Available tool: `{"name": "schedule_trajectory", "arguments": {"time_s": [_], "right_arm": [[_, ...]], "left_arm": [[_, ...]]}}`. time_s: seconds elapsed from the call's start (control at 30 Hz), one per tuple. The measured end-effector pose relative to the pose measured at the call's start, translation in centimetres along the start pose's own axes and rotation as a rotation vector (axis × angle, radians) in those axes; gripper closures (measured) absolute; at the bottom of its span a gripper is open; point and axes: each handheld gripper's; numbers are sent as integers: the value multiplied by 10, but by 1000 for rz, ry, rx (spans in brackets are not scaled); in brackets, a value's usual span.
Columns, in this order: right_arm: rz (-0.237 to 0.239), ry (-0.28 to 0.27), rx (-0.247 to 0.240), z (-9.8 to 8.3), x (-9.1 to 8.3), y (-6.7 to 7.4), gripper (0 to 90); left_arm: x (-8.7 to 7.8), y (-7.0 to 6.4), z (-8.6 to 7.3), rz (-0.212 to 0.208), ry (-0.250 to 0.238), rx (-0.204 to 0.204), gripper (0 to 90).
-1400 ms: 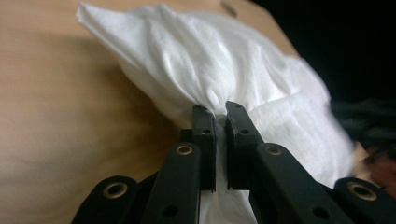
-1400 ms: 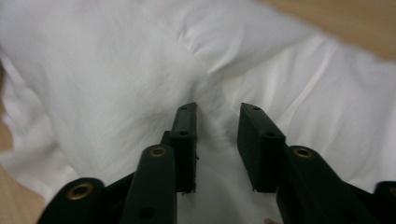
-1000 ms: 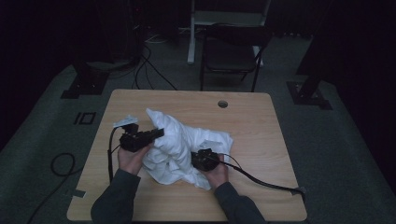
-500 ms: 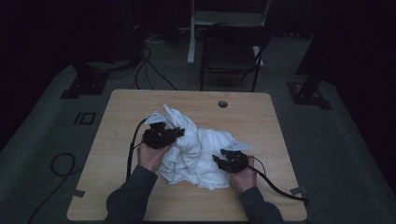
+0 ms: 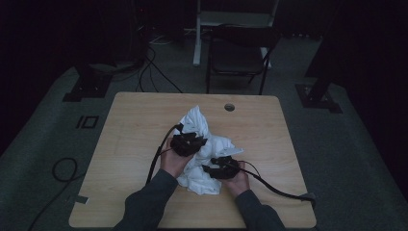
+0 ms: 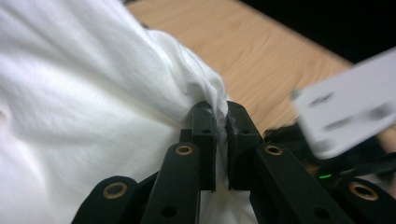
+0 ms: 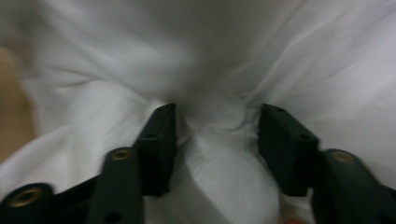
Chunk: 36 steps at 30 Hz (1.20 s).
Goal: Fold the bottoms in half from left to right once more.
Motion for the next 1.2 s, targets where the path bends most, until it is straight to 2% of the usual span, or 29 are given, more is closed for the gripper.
{"name": "schedule_trajectory", "arguments": {"time_s": [0.03, 0.07, 0.1, 0.13, 0.23, 0.3, 0.37, 0.4, 0.47, 0.6, 0.67, 0.77, 0.8, 0.83, 0.93, 1.0, 1.1, 1.13, 1.2], "right_arm": [[12, -18, 7, 1, -8, -3, 422], [0, -36, 2, 3, -17, -7, 409], [-30, -50, 0, 5, -27, -13, 402], [-69, -66, -4, 7, -38, -19, 402], [-167, -107, 33, 18, -63, -39, 402], [-186, -158, 53, 29, -75, -46, 394], [-178, -203, 61, 42, -82, -48, 368], [-178, -203, 61, 42, -82, -48, 368], [-154, -245, 52, 59, -83, -43, 328], [-118, -276, 35, 80, -75, -33, 301], [-100, -263, 24, 89, -65, -28, 300], [-83, -219, 39, 94, -46, -25, 323], [-75, -204, 46, 92, -39, -26, 358], [-69, -183, 50, 91, -32, -27, 435], [-73, -118, 30, 83, -17, -32, 690], [-87, -88, 33, 79, -13, -35, 786], [-100, -60, 25, 77, -8, -38, 815], [-105, -54, 28, 76, -7, -38, 818], [-124, -46, 19, 75, -5, -39, 819]], "left_arm": [[4, -1, -5, 3, 10, 9, 842], [8, -2, -9, 2, 17, 12, 841], [8, -2, -9, 2, 17, 12, 841], [13, -2, -18, -2, 22, 9, 841], [19, -7, -31, 1, 33, 28, 839], [23, -14, -39, 10, 34, 57, 836], [25, -21, -43, 25, 38, 92, 835], [25, -21, -43, 25, 38, 92, 834], [28, -27, -44, 57, 36, 127, 833], [31, -36, -46, 93, 35, 173, 830], [31, -39, -48, 104, 36, 186, 828], [31, -43, -49, 116, 30, 194, 828], [30, -44, -49, 119, 28, 195, 827], [30, -44, -50, 118, 27, 196, 824], [28, -45, -51, 102, 16, 172, 807], [25, -44, -51, 69, 1, 130, 771], [14, -41, -49, -21, -45, 15, 684], [9, -41, -48, -40, -51, 1, 665], [-4, -41, -47, -107, -71, -30, 631]]}}
Point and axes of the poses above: each handheld gripper's, and its own axes: x roughly forward along the jaws, z roughly out of its top, y roughly to its left, and after that the axes turned 7 degrees about -y, right-handed
